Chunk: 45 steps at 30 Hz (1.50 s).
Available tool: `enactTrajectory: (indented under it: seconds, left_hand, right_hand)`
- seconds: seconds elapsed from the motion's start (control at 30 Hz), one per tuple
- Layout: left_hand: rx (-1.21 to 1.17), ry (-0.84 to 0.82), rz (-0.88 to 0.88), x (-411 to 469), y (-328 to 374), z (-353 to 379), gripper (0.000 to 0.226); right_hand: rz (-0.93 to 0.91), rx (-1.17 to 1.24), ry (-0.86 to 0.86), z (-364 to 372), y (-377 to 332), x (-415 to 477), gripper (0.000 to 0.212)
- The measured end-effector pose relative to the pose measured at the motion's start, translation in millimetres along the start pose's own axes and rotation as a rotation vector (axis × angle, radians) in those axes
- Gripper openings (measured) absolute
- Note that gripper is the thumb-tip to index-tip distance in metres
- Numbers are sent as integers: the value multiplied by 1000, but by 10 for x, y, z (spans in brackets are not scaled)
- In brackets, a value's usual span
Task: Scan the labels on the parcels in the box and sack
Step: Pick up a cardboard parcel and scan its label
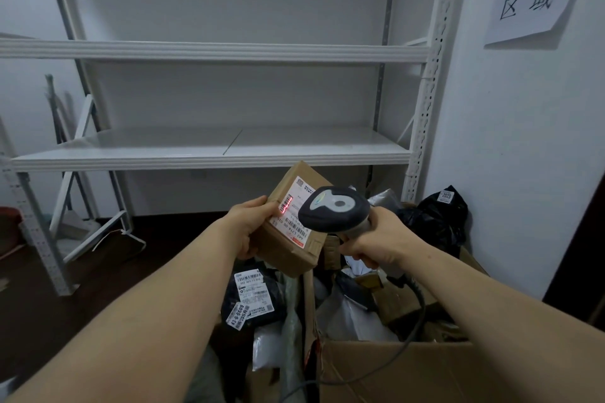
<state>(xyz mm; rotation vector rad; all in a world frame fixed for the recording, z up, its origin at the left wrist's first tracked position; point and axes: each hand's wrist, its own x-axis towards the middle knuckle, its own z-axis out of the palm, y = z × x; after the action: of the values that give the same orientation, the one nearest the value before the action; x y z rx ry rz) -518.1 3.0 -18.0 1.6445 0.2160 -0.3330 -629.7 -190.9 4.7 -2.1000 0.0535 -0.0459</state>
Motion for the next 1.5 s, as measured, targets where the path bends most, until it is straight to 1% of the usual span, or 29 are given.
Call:
enactTrajectory:
  seconds: [0.17, 0.37, 0.47, 0.6, 0.67, 0.8, 0.97, 1.07, 1.23, 1.4, 1.5]
  left_hand:
    - [-24, 0, 2, 20, -2, 12, 57]
    - [-41, 7, -7, 57, -15, 28, 59]
    - [-36, 16, -9, 66, -19, 18, 60]
    - [-51, -58, -24, 54, -19, 25, 45]
    - [-80, -74, -29, 62, -20, 20, 46]
    - [-65, -29, -28, 93, -44, -6, 53]
    - [-105, -4, 4, 131, -89, 4, 47]
    - [-117, 16, 19, 153, -100, 20, 55]
    - [-128, 11, 24, 118, -103, 32, 51]
    - [-135, 4, 21, 133, -95, 19, 57]
    - [-138, 2, 20, 130, -99, 10, 54]
  right_hand:
    - [28, 101, -24, 18, -7, 3, 23]
    - [9, 31, -37, 2, 29, 30, 21]
    - [14, 59, -27, 14, 46, 38, 21]
    - [23, 74, -27, 17, 52, 66, 19]
    - [33, 104, -17, 20, 66, 78, 18]
    - [77, 189, -1, 20, 99, 83, 9]
    - [151, 297, -60, -3, 138, 87, 9]
    - [190, 308, -91, -12, 162, 85, 11]
    - [199, 336, -92, -21, 156, 74, 10]
    - [213, 337, -105, -40, 150, 84, 10]
    - [217, 333, -115, -30, 169, 83, 9]
